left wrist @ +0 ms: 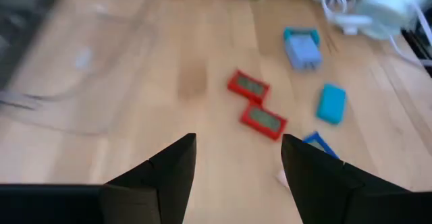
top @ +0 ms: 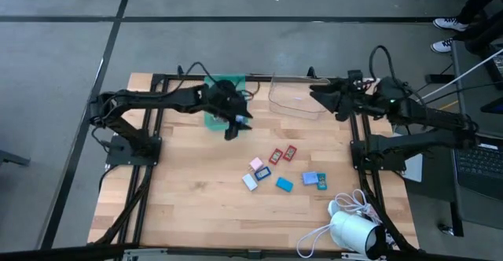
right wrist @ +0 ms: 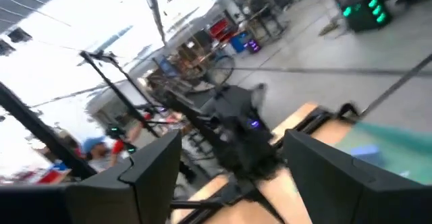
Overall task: Pick & Place Office items
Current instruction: Put the pink charger adapter into the green bin
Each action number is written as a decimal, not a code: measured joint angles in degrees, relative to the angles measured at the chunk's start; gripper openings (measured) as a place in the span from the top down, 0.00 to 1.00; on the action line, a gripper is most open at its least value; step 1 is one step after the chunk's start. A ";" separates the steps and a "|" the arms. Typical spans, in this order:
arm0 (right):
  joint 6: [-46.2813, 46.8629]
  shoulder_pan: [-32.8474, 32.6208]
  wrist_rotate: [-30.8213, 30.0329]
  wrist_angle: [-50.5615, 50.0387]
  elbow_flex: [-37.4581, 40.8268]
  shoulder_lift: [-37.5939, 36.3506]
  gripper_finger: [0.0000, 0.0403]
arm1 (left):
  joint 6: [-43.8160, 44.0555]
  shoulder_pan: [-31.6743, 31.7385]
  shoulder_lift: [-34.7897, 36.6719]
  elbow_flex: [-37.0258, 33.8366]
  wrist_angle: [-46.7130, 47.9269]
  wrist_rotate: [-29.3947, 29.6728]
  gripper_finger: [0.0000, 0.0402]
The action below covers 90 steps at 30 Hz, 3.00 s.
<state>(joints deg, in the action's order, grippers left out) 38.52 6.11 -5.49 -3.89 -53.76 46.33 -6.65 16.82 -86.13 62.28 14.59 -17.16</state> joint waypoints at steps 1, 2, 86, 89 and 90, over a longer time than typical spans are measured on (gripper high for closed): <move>1.49 -0.17 0.01 0.63 0.00 1.04 0.34 | 0.12 -0.41 -0.72 0.00 0.48 -0.29 0.47; 2.89 -0.23 -0.01 1.26 0.00 2.27 0.34 | 1.00 -0.75 -1.51 0.00 1.05 -0.14 0.47; -6.09 -4.39 32.10 9.76 0.04 -6.01 0.34 | 60.07 -23.56 -43.81 44.96 46.63 20.08 0.25; -6.16 -4.39 32.08 9.75 0.04 -6.01 0.34 | 60.06 -23.56 -44.89 44.96 46.18 19.99 0.25; -6.20 -4.39 32.08 9.61 0.04 -6.01 0.34 | 59.96 -23.50 -45.10 44.97 46.06 19.94 0.25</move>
<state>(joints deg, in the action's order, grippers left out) 32.32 1.72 26.59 5.71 -53.71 40.32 53.30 -6.68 -131.22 107.25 60.66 2.78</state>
